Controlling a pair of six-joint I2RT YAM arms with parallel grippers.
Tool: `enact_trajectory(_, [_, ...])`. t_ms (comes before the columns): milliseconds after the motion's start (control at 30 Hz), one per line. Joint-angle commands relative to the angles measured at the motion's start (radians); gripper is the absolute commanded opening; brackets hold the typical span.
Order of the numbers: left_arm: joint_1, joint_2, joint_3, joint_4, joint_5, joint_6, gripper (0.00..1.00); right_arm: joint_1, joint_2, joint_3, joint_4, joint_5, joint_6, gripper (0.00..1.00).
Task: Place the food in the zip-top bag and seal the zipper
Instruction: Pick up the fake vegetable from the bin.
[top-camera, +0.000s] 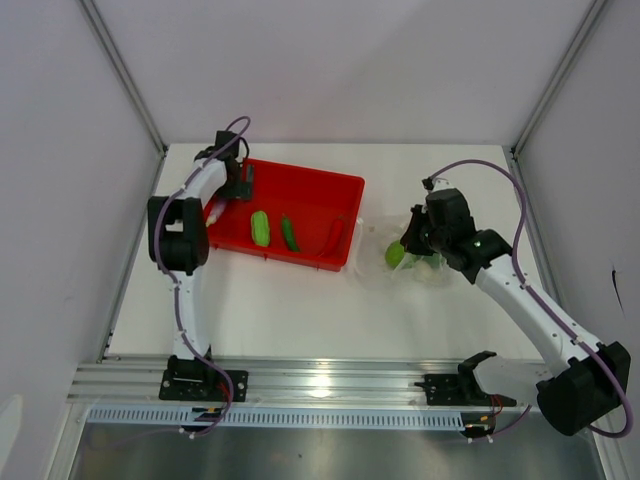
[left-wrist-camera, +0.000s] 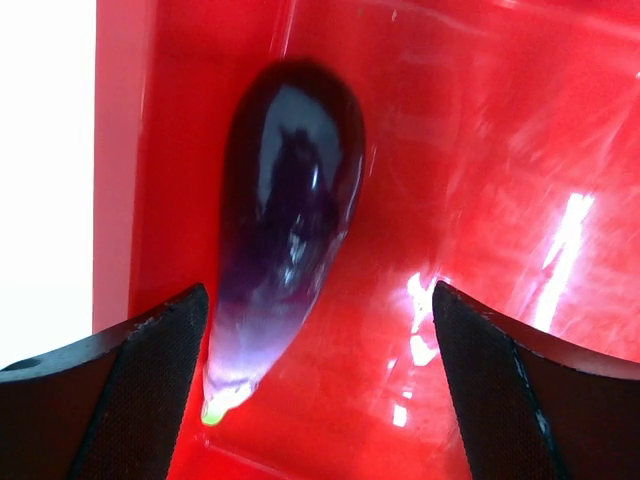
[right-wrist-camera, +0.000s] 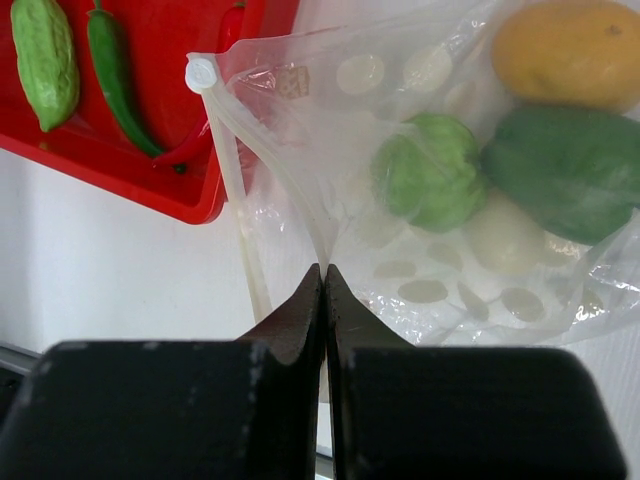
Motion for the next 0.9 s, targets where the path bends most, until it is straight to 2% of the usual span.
enact_trajectory(0, [0.002, 0.044, 0.108, -0.059, 0.012, 0.020, 0.93, -0.004, -0.031, 0.014, 0.011, 0.002, 0.014, 0.00])
enact_trajectory(233, [0.002, 0.041, 0.108, -0.053, 0.061, 0.014, 0.78, -0.002, -0.040, 0.020, 0.004, 0.005, 0.017, 0.00])
enact_trajectory(367, [0.002, 0.047, 0.122, -0.064, 0.093, 0.008, 0.74, -0.004, -0.043, 0.022, 0.002, 0.008, 0.017, 0.00])
enact_trajectory(500, [-0.001, 0.056, 0.130, -0.069, 0.138, -0.012, 0.61, -0.002, -0.032, 0.036, -0.006, 0.008, 0.017, 0.00])
enact_trajectory(700, [-0.012, 0.095, 0.183, -0.099, 0.132, -0.008, 0.48, -0.001, -0.042, 0.042, -0.010, 0.009, 0.029, 0.00])
enact_trajectory(867, [-0.018, 0.113, 0.205, -0.121, 0.132, 0.000, 0.48, 0.002, -0.037, 0.054, -0.024, 0.026, 0.030, 0.00])
